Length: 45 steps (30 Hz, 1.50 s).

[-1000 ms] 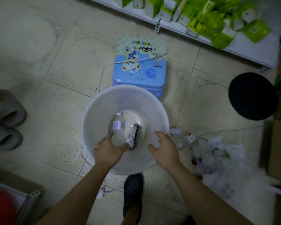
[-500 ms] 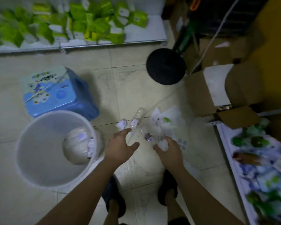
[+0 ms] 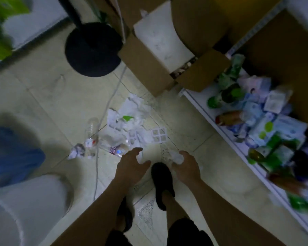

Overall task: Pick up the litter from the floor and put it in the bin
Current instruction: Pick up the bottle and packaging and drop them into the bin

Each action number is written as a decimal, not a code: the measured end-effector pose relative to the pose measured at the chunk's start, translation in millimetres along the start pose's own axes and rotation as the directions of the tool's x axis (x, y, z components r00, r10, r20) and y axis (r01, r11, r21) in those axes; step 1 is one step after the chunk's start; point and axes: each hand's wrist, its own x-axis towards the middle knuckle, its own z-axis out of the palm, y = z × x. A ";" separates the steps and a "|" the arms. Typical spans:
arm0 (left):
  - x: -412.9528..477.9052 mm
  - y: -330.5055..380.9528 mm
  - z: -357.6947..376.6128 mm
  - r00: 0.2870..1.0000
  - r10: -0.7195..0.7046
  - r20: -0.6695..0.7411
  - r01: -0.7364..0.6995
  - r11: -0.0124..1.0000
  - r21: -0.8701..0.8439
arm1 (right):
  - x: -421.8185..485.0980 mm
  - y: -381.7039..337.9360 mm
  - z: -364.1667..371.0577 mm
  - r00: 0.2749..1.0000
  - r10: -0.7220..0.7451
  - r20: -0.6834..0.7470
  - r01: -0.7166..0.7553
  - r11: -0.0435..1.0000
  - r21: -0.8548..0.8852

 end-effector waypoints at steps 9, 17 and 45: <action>112.3 -4.4 105.7 0.949 0.141 0.281 -0.212 0.947 0.241 | 76.0 121.0 27.9 0.924 0.367 -0.106 -0.330 0.906 0.264; 205.5 -22.4 229.0 0.877 0.242 0.414 -0.401 0.845 0.354 | 151.9 229.2 87.2 0.873 0.482 -0.074 -0.438 0.842 0.315; 0.3 51.0 29.4 0.952 0.134 -0.275 -0.158 0.985 -0.066 | -26.7 18.4 -52.5 0.979 -0.137 -0.152 0.194 0.857 0.478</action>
